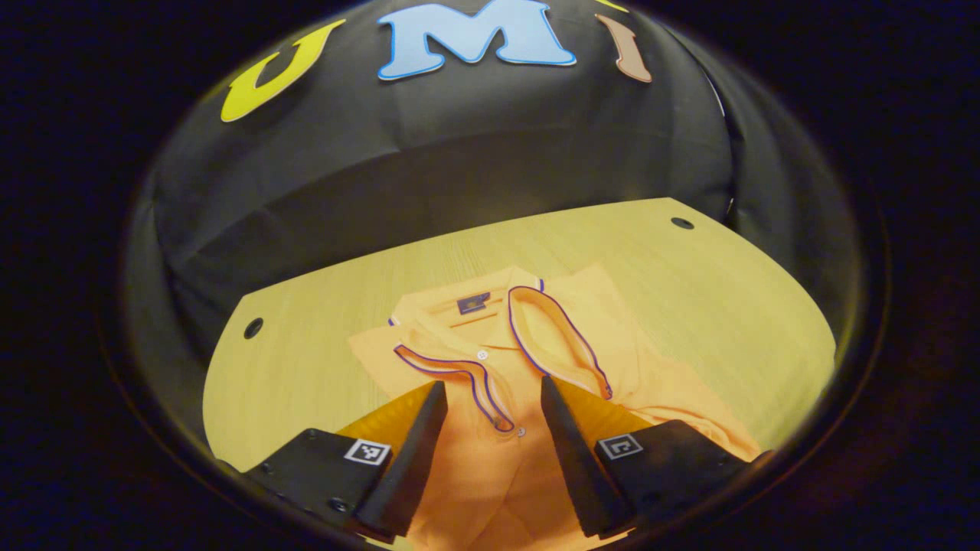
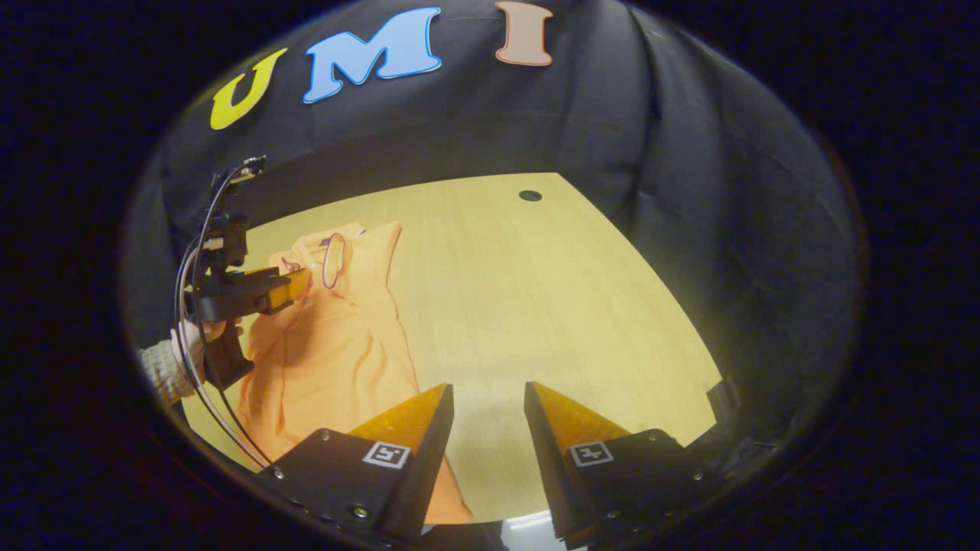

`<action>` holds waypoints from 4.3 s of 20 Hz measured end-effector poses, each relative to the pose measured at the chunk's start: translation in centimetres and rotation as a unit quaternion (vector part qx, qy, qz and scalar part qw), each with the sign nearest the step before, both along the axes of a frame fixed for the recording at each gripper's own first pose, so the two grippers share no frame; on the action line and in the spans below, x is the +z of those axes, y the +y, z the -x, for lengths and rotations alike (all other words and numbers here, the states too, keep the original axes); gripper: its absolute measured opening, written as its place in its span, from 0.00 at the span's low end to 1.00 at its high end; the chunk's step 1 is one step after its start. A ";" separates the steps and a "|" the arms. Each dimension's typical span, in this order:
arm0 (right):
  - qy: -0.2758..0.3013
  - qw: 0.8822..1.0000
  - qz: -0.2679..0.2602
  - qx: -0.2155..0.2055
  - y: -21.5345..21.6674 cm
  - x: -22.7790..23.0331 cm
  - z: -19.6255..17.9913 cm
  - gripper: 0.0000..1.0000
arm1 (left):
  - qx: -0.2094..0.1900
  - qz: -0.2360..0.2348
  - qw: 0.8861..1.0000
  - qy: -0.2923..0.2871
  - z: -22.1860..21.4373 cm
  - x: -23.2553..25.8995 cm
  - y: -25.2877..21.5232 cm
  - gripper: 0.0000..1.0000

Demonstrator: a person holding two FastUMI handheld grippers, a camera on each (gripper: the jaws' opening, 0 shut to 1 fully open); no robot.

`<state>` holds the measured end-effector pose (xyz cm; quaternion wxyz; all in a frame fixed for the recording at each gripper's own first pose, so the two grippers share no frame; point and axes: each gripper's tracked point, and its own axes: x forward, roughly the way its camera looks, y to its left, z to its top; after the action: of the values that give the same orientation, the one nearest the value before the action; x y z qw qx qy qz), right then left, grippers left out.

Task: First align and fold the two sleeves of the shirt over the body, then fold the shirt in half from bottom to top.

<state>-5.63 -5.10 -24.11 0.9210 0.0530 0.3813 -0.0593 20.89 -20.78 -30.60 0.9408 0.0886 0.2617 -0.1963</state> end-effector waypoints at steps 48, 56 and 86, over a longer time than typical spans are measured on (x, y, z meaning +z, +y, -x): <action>0.289 0.935 0.024 0.205 10.9 -13.1 9.9 0.95 | 0.084 -0.059 0.937 0.333 32.9 -10.6 18.5 0.95; 0.302 0.936 0.013 0.180 10.8 -13.0 9.6 0.88 | 0.082 -0.054 0.937 0.334 31.6 -10.3 17.9 0.69; 0.153 0.974 -0.041 0.160 12.7 -1.6 -7.2 0.00 | 0.112 0.018 0.962 0.248 14.9 0.6 14.8 0.07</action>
<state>1.53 7.63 -25.73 0.8463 0.0196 0.5233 0.0977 5.97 -5.93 -29.95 0.8640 -0.0097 0.4913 -0.1098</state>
